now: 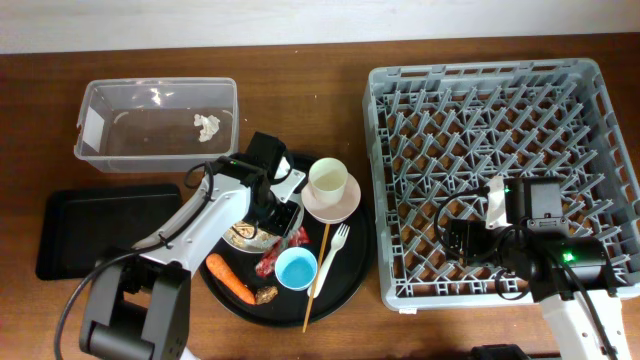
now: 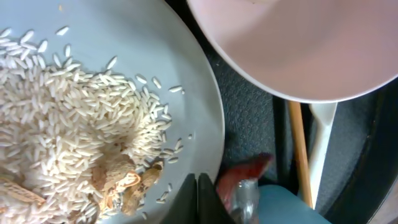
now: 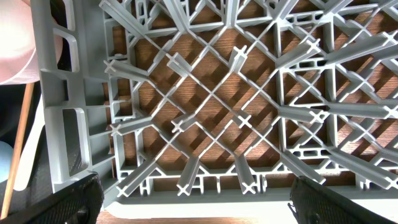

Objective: Sort waste into correct bins and load items into the dishwasher rack
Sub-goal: 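Grasp the red wrapper on the plate with the left gripper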

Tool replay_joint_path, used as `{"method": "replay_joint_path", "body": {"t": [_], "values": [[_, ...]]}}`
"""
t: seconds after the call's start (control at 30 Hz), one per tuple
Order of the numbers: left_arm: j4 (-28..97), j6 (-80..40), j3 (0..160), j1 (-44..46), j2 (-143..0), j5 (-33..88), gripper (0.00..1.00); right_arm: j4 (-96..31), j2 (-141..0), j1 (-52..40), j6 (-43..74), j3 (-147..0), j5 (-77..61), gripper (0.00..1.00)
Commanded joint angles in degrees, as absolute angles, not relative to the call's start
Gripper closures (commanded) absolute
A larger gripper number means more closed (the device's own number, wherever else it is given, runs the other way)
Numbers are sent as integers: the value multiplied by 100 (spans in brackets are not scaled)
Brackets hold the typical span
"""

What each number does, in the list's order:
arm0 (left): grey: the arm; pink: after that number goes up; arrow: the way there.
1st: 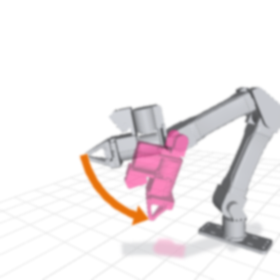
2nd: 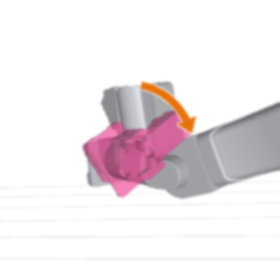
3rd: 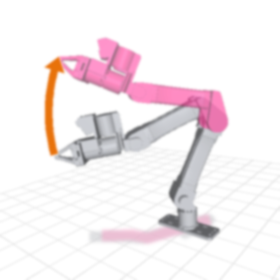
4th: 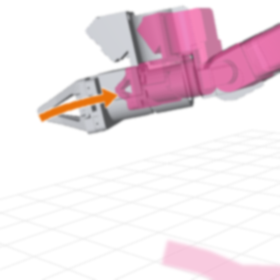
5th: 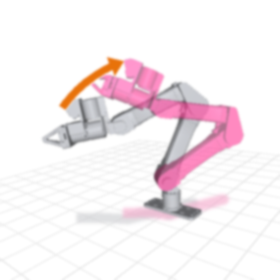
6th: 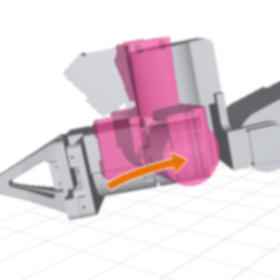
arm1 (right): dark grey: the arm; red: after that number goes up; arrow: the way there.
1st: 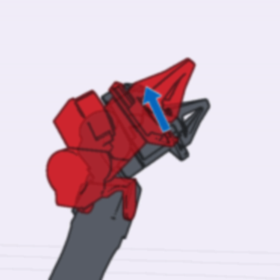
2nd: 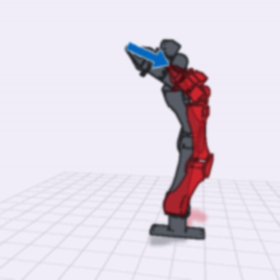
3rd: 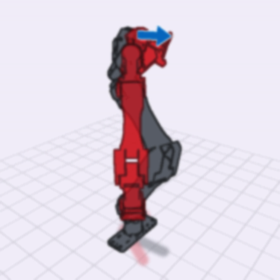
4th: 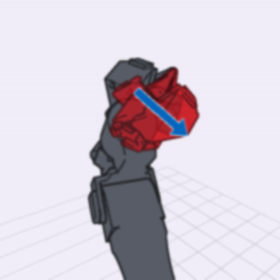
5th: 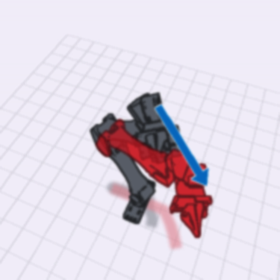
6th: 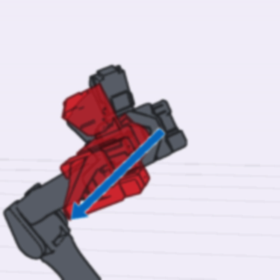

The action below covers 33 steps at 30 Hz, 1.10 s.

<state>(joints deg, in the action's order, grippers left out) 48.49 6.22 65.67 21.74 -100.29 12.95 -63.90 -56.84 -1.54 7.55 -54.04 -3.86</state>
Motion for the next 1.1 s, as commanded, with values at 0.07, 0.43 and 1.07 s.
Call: {"method": "replay_joint_path", "body": {"t": [0.07,0.43,1.07], "values": [[4925,633,6934,2158,-10047,1197,100,-6392,-5664,-176,784,-5502,-292,1],[6501,633,7006,2161,-10049,1308,41,-6394,-5664,-176,784,-5502,-294,1],[6278,585,6700,2123,-10053,1411,100,-6412,-5664,-176,784,-5502,-294,1]]}}
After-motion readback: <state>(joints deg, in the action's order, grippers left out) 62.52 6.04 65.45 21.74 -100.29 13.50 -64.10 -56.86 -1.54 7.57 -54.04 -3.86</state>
